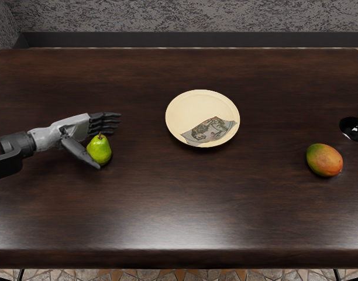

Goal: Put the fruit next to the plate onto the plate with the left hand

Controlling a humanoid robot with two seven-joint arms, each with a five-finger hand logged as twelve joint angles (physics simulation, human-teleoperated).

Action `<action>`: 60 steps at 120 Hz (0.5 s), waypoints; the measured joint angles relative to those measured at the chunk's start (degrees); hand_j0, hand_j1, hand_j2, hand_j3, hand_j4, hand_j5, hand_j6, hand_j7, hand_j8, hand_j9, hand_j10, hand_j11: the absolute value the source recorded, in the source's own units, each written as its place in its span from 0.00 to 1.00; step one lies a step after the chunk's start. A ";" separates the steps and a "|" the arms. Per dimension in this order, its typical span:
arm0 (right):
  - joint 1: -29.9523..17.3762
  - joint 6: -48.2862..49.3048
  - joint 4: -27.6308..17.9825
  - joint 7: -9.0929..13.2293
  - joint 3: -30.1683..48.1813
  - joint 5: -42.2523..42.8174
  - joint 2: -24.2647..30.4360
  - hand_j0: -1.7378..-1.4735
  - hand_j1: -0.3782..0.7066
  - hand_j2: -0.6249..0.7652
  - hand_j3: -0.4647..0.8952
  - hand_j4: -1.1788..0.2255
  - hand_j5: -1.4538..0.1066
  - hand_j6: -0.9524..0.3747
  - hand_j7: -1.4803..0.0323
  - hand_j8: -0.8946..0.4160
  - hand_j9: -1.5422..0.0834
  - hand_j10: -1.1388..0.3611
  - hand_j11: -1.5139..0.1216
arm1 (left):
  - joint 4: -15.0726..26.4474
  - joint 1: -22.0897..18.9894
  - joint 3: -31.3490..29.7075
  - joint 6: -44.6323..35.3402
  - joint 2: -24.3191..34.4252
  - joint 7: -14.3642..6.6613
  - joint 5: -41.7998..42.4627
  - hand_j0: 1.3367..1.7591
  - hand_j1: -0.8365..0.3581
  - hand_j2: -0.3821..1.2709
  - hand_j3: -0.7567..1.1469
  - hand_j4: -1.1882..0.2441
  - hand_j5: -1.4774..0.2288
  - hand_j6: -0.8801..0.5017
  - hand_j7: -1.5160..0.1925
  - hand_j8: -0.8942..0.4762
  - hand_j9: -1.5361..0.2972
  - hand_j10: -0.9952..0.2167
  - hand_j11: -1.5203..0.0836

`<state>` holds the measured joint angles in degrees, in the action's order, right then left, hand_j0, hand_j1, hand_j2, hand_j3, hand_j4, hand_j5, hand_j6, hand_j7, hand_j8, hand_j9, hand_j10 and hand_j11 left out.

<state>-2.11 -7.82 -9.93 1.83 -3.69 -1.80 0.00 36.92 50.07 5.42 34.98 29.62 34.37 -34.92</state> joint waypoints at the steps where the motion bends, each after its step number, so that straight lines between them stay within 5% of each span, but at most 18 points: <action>1: 0.00 0.00 0.00 0.00 0.00 0.00 0.00 0.30 0.06 0.45 0.34 0.82 0.91 0.70 0.95 0.66 0.93 0.74 0.90 | 0.07 -0.03 0.08 0.00 0.00 0.00 0.00 0.76 0.87 0.25 0.40 0.74 0.77 0.54 0.79 0.56 0.75 0.71 0.84; 60: 0.00 0.00 0.00 0.00 0.00 0.00 0.00 0.30 0.06 0.45 0.34 0.82 0.91 0.70 0.95 0.66 0.93 0.74 0.90 | 3.37 -1.29 1.65 0.00 0.66 0.00 -0.38 0.76 0.78 0.26 0.40 0.68 0.70 0.48 0.73 0.50 0.69 0.65 0.78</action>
<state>-2.11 -7.82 -9.93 1.83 -3.69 -1.79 0.00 40.29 48.78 7.07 34.98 30.28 34.37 -35.30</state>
